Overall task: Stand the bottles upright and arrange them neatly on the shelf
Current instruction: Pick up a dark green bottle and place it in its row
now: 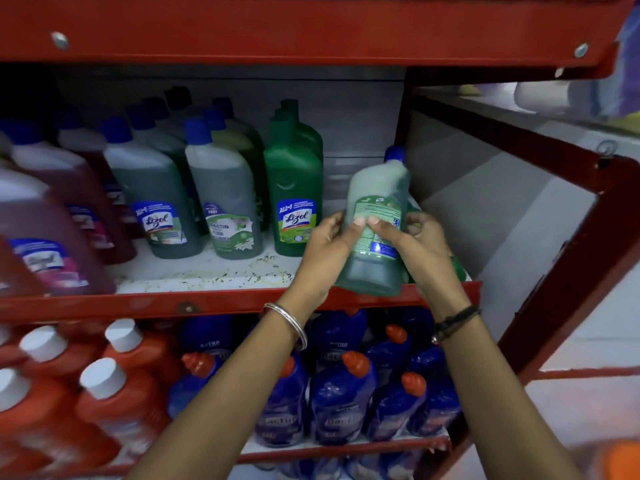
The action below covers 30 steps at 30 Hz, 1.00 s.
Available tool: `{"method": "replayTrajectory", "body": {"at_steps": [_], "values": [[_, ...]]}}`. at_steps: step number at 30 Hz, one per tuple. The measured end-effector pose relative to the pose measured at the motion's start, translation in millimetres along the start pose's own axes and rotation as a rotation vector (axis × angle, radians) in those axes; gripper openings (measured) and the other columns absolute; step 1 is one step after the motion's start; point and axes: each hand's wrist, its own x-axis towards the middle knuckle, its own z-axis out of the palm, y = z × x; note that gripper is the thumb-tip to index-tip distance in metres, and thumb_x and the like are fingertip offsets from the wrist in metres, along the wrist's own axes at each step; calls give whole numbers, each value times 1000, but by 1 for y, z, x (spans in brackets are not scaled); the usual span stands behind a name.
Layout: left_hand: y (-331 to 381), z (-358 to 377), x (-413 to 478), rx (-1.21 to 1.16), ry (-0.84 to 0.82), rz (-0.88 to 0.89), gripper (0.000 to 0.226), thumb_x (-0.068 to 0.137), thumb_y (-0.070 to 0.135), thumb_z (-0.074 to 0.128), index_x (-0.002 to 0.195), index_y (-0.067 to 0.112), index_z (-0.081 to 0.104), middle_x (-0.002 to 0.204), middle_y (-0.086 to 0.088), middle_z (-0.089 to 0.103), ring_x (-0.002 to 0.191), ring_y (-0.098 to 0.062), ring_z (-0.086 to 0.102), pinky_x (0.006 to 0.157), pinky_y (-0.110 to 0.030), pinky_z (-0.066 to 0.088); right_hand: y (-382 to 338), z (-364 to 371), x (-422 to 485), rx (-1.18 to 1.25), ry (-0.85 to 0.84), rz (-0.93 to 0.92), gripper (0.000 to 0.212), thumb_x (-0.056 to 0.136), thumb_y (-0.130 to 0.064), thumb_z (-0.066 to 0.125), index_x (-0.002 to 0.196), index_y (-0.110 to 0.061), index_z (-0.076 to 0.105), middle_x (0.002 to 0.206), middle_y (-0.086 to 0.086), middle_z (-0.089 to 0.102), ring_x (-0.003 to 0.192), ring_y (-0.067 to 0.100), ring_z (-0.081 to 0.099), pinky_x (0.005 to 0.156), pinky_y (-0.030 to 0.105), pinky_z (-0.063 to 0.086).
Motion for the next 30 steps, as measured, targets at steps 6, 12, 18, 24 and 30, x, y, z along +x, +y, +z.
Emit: {"method": "replayTrajectory", "body": {"at_steps": [6, 12, 18, 24, 30], "values": [[11, -74, -41, 143, 17, 86, 28, 91, 10, 54, 118, 12, 53, 114, -9, 64, 100, -18, 64, 88, -31, 53, 7, 67, -50, 48, -48, -97, 59, 61, -27, 82, 110, -11, 53, 107, 9, 70, 95, 20, 69, 82, 39, 57], [27, -154, -63, 385, 209, 217, 42, 80, 23, 50, 123, 19, 46, 121, -7, 62, 110, -22, 61, 96, -49, 49, -4, 154, -69, 87, -177, -180, 56, 69, -11, 78, 118, -9, 51, 118, 10, 63, 103, 21, 65, 85, 33, 55], [35, -211, -63, 485, 376, 284, 47, 89, 6, 47, 134, 14, 36, 115, 0, 59, 99, -11, 60, 89, -26, 51, -3, 225, -59, 7, -249, -255, 61, 67, -19, 80, 120, -13, 49, 121, 7, 62, 110, 21, 61, 91, 34, 52], [18, -244, -57, 515, 518, 248, 48, 85, 5, 49, 130, 14, 36, 122, -13, 61, 110, -29, 58, 93, -49, 48, 19, 263, -52, 16, -360, -203, 61, 69, -4, 76, 121, -11, 45, 115, 2, 62, 100, 9, 64, 89, 30, 53], [1, -252, -57, 479, 505, 342, 43, 81, 12, 61, 117, 20, 39, 118, -9, 56, 106, -24, 58, 90, -45, 51, 38, 266, -55, 24, -287, -211, 43, 78, -10, 69, 115, -18, 49, 114, 5, 59, 100, 7, 59, 91, 22, 49]]}}
